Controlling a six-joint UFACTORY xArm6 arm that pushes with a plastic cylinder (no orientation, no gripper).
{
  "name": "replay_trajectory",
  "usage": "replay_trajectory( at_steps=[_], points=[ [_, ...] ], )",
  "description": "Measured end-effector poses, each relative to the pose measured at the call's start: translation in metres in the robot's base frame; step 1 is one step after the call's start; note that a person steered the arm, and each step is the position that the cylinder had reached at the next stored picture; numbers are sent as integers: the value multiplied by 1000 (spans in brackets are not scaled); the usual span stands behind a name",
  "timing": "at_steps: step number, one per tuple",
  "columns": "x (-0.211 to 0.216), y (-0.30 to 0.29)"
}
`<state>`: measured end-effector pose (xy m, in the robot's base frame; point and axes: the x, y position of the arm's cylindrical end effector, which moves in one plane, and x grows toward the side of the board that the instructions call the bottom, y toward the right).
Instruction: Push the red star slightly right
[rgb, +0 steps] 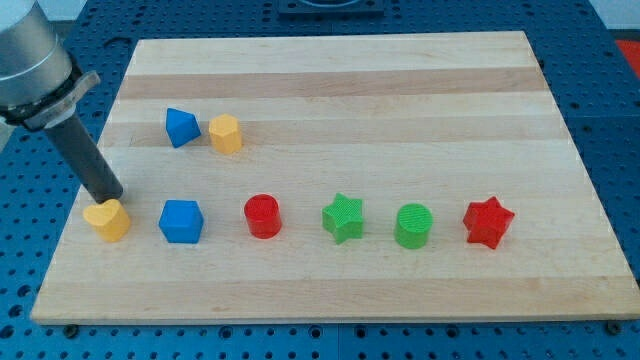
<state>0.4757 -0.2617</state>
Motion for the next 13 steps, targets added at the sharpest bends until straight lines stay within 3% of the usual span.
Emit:
replay_trajectory(
  at_steps=[2,4,6,7,11,13],
  points=[
    [-38,102],
    [-34,228],
    [-101,234],
    [-110,254],
    [-25,386],
    [2,381]
  ],
)
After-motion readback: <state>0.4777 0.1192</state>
